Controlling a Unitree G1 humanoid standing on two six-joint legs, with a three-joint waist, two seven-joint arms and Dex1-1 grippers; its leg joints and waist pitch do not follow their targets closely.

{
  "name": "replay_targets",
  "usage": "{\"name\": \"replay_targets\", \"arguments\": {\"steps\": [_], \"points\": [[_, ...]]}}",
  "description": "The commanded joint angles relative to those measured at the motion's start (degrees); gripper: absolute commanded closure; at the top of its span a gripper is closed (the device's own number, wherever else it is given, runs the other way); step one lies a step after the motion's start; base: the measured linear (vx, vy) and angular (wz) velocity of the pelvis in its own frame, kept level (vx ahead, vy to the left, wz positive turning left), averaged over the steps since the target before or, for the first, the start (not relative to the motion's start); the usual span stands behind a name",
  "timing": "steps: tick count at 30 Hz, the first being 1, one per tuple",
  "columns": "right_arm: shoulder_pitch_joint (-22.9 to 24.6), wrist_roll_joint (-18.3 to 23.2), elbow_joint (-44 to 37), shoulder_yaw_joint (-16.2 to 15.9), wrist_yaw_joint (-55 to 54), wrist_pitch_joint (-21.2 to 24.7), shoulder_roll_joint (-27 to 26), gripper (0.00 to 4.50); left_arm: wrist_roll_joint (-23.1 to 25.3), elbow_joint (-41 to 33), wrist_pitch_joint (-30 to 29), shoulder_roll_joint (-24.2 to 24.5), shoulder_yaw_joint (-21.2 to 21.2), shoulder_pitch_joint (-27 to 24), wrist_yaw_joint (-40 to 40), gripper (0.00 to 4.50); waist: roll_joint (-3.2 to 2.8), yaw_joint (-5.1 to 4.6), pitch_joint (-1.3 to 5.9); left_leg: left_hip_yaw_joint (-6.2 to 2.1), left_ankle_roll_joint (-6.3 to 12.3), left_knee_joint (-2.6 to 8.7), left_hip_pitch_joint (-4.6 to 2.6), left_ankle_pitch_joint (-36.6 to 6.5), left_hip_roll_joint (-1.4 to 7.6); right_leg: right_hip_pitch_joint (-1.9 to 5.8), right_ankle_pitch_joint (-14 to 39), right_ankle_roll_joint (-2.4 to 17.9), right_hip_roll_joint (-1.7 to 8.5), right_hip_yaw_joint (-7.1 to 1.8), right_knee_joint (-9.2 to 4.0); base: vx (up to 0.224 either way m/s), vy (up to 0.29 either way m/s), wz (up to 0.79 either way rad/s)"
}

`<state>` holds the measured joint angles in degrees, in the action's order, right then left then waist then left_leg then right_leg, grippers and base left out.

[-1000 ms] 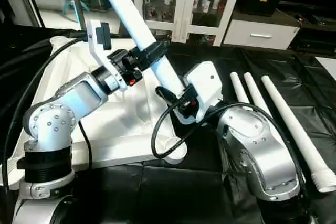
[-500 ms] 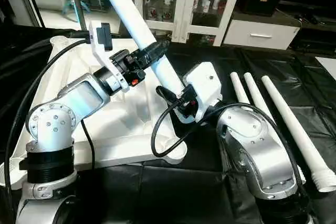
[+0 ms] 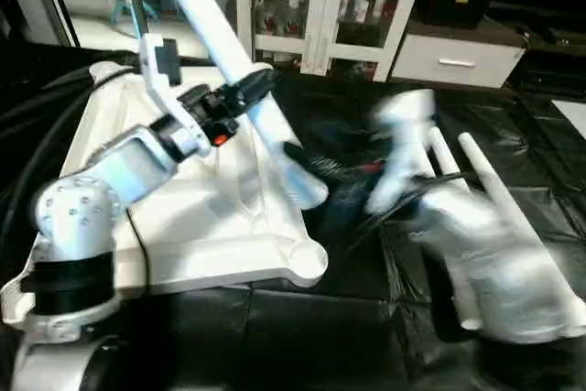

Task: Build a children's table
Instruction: Pick table leg

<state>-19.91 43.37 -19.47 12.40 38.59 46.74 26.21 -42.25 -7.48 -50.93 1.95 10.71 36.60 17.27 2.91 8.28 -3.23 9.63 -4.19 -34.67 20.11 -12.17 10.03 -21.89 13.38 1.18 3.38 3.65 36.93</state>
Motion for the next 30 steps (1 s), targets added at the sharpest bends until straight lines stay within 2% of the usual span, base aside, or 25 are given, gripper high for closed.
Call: {"name": "replay_targets", "arguments": {"steps": [1, 3, 4, 5, 8, 11, 12, 17, 18, 24, 26, 30], "points": [[-0.83, 2.18, 1.5, 2.66, 1.94, 2.63, 1.24, 0.62, 0.65, -0.77, -0.58, 0.1, -1.71, 0.94, 1.34, 2.65, 0.28, 0.05, 3.41, -0.97, 1.79, 3.54, 0.01, -1.13, 2.65, 3.29, 0.11, 8.41, 4.64, -3.35, -4.4, 0.0, 0.0, 0.0], [-0.37, 0.71, 2.62, 1.17, 5.15, 4.63, 5.5, 0.54, 1.13, -0.87, -0.47, 0.73, -2.75, 0.96, 2.19, 2.65, 0.33, 0.15, 3.48, -0.98, 1.82, 3.46, 0.08, -0.17, 2.71, 3.5, 1.05, 8.21, 4.75, -3.38, -4.55, 0.0, 0.0, 0.0], [-0.25, 0.97, 3.09, 0.65, 6.81, 5.49, 7.12, 0.53, 1.33, -1.03, -0.4, 1.01, -3.47, 0.95, 2.76, 2.65, 0.68, 0.14, 3.49, -0.95, 1.99, 3.45, 0.08, 0.17, 2.78, 3.49, 0.83, 8.11, 4.78, -3.42, -4.58, 0.0, 0.0, 0.0], [-1.11, 4.11, 4.24, 0.9, 8.11, 7.87, 8.5, 0.53, 1.09, -1.32, -0.46, 1.49, -4.64, 0.93, 3.74, 2.65, 0.69, 0.19, 3.53, -0.95, 2.5, 3.39, 0.03, 0.52, 2.77, 3.47, 0.78, 8.37, 4.85, -3.43, -4.53, 0.0, 0.0, 0.0], [-2.01, 6.28, 4.72, 1.32, 8.32, 9.03, 8.75, 0.53, 0.75, -1.65, -0.51, 1.8, -5.28, 0.95, 4.41, 2.65, 0.87, 0.16, 3.52, -0.9, 2.93, 3.36, 0.06, 0.34, 2.81, 3.36, 1.76, 9.09, 4.98, -3.37, -4.56, 0.0, 0.0, 0.0], [-3.33, 7.3, 4.9, 0.12, 9.67, 10.03, 9.64, 0.53, 0.29, -1.79, -0.61, 2.61, -6.1, 1.12, 5.5, 2.65, 0.92, -0.02, 3.48, -0.88, 2.75, 3.32, 0.14, 0.32, 2.77, 3.29, 3.22, 8.9, 4.92, -3.31, -4.66, 0.0, 0.0, 0.0], [-3.42, 7.05, 4.91, -0.18, 9.83, 10.01, 9.7, 0.53, 0.3, -1.8, -0.64, 2.71, -6.19, 1.13, 5.66, 2.65, 0.92, -0.02, 3.48, -0.88, 2.75, 3.32, 0.14, 0.32, 2.77, 3.29, 3.22, 8.9, 4.92, -3.31, -4.66, 0.0, 0.0, 0.0], [-4.02, 0.65, 5.09, -6.84, 12.19, 7.07, 11.07, 0.53, 1.09, -2.83, -0.84, 4.93, -9.35, 1.5, 9.37, 2.65, 0.64, 0.08, 3.46, -0.93, 1.89, 3.44, 0.03, 0.22, 2.93, 3.05, 3.55, 8.71, 4.89, -3.3, -4.59, 0.0, 0.0, 0.0], [-4.15, -0.64, 5.32, -8.4, 12.52, 6.17, 11.44, 0.53, 1.55, -3.19, -0.67, 5.79, -10.6, 1.55, 10.66, 2.65, 0.73, 0.11, 3.5, -0.97, 1.7, 3.46, 0.05, 0.02, 3.02, 3.07, 3.67, 8.57, 5.02, -3.29, -4.61, 0.0, 0.0, 0.0], [-4.62, -1.55, 6.29, -10.89, 13.6, 5.17, 11.92, 0.53, 2.44, -4.47, -0.36, 8.28, -14.3, 2.22, 14.51, 2.65, 0.88, 0.2, 3.43, -0.88, 1.5, 3.54, 0.06, -0.18, 2.99, 3.12, 3.1, 8.98, 5.02, -3.36, -4.49, 0.0, 0.0, 0.0], [-4.96, -1.98, 6.35, -11.94, 14.09, 4.86, 11.71, 0.53, 2.43, -4.61, -0.37, 8.63, -15.08, 2.54, 15.56, 2.65, 1.06, 0.16, 3.38, -0.86, 1.43, 3.56, 0.1, -0.36, 2.93, 3.13, 3.78, 8.97, 5.05, -3.36, -4.52, 0.0, 0.0, 0.0], [-4.71, -3.84, 6.43, -14.14, 15.07, 3.44, 11.57, 0.53, 1.78, -5.25, -0.16, 9.25, -15.98, 2.54, 17.31, 2.65, 1.02, 0.07, 3.4, -0.88, 1.27, 3.56, 0.16, 0.04, 3.03, 3.2, 3.21, 9.1, 5.11, -3.37, -4.38, 0.0, 0.0, 0.0]]}}
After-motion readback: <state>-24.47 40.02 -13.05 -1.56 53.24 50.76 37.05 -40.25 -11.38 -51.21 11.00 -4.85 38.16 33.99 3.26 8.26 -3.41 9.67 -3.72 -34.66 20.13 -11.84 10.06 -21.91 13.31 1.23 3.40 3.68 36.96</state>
